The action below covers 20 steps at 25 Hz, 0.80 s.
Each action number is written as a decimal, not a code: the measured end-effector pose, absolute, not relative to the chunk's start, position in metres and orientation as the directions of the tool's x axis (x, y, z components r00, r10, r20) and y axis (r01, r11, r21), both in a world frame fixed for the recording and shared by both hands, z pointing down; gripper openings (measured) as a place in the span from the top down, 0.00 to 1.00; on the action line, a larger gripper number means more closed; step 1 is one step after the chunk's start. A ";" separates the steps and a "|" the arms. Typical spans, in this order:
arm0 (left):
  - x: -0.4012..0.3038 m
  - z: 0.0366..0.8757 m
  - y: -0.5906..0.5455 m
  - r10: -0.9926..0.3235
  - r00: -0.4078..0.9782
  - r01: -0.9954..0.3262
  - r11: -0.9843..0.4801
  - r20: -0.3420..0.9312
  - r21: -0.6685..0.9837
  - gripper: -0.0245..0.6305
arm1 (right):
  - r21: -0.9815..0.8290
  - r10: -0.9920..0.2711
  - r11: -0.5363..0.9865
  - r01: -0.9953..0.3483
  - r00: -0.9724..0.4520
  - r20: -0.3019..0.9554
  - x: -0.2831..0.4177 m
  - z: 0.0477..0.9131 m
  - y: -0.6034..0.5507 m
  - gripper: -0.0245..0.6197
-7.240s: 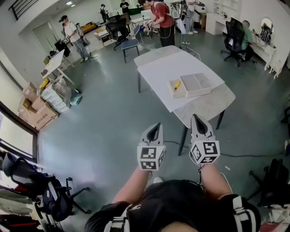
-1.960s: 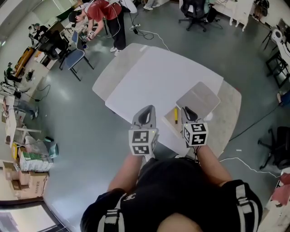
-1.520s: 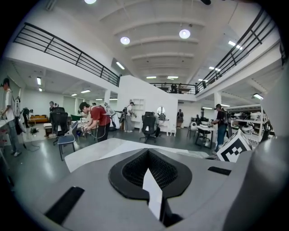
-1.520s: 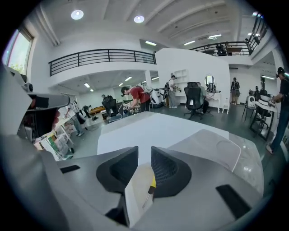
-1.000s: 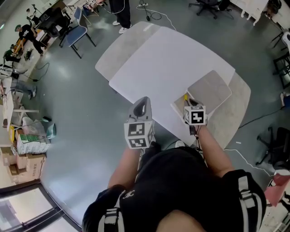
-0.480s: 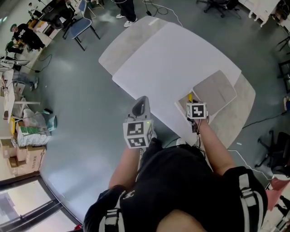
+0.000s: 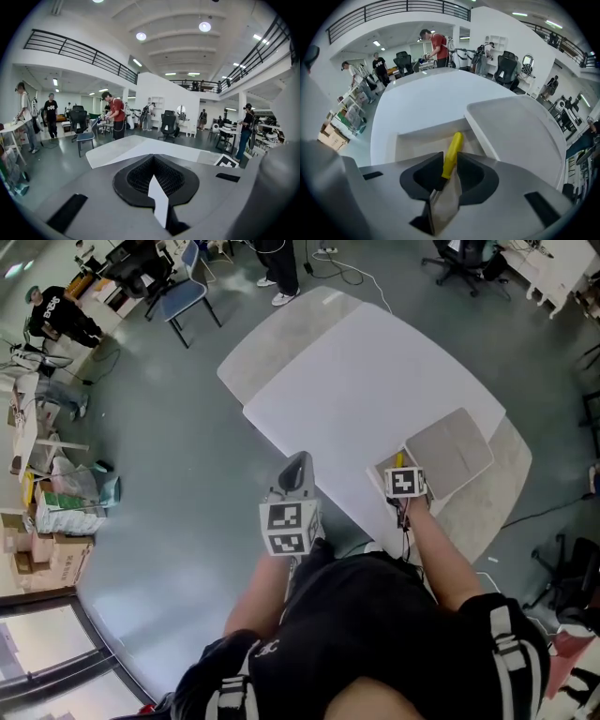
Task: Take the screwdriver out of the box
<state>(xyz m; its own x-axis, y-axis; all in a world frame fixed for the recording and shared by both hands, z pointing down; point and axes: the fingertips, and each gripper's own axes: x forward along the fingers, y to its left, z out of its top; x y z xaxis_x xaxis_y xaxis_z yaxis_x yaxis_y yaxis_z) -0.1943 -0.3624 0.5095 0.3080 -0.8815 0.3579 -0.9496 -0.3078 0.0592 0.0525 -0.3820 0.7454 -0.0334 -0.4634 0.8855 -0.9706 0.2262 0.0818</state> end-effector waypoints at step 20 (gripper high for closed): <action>-0.182 0.502 -0.366 -0.871 0.361 -0.929 -0.365 0.333 0.053 0.95 | 0.053 -0.490 0.253 -0.966 -0.081 0.868 0.033 0.726 -0.362 0.87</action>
